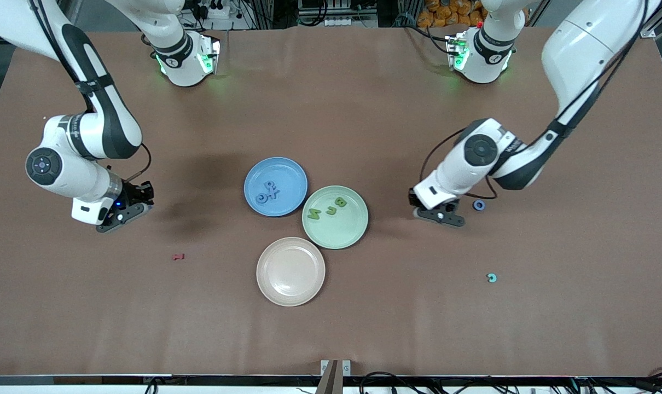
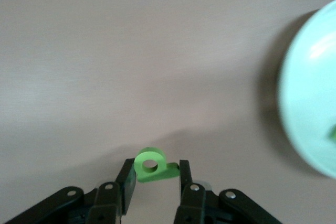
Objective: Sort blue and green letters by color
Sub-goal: 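Drop the 3 on the blue plate while the left gripper drops the P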
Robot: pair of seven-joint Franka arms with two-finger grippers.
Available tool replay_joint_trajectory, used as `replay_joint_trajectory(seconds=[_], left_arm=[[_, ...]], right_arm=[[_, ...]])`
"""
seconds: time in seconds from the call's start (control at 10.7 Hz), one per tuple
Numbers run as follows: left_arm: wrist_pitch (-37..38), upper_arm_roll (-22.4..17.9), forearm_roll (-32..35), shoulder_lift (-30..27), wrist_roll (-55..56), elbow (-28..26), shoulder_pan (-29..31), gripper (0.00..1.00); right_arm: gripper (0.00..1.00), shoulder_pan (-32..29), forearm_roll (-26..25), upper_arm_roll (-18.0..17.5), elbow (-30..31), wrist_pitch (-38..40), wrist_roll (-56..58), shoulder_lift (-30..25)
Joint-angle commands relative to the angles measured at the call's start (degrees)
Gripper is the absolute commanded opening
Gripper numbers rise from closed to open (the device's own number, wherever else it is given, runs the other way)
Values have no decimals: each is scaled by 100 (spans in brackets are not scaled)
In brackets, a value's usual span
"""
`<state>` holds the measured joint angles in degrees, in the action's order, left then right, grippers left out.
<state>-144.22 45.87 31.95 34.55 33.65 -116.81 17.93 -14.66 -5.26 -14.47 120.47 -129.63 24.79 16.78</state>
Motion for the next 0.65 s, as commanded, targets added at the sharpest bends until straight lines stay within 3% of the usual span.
replay_joint_trajectory(seconds=[0.0, 0.37, 0.56], left_arm=[[34, -61, -172, -1, 1202, 587, -998, 35], [34, -104, -163, 438, 2460, 1405, -2010, 40], [34, -585, -172, 491, 2638, 1686, -2554, 48]], right_arm=[[0, 777, 289, 15, -663, 954, -1086, -70], [0, 1956, 297, 15, -1131, 1282, -3002, -17], [0, 2474, 455, 23, -1245, 1238, -3776, 1]])
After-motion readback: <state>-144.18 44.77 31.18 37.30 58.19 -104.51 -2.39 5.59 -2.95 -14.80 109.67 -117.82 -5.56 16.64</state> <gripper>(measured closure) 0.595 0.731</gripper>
